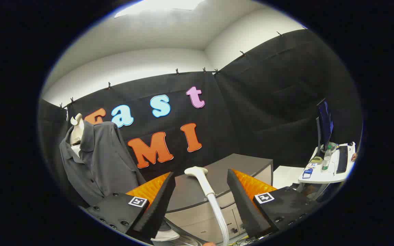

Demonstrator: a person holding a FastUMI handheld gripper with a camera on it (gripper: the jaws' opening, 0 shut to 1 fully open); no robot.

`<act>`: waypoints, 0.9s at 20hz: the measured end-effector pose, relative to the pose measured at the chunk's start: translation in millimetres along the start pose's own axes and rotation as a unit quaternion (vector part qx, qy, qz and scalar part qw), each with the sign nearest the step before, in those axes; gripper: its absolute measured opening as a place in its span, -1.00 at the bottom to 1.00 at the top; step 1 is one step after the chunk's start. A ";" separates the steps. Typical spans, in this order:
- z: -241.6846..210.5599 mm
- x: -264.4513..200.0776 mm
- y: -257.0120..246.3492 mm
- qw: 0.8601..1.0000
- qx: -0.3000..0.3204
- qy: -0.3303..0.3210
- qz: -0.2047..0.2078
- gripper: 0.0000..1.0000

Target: Iron the clothes twice with a garment steamer, once on the left side and once on the right side.

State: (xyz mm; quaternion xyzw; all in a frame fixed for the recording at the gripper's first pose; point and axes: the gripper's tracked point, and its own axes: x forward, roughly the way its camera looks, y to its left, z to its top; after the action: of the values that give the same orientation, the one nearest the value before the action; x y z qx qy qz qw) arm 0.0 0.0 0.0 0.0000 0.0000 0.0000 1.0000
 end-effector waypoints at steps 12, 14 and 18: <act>1.1 0.1 -9.1 0.999 -0.042 0.006 -0.026 0.96; 1.2 -2.1 -7.5 0.998 -0.050 0.008 -0.025 0.96; 1.6 -1.4 -2.9 0.998 -0.061 0.012 -0.016 0.96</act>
State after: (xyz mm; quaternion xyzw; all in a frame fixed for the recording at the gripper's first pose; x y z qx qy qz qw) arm -1.4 -2.9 1.6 -0.0607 0.0124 -0.0156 0.9980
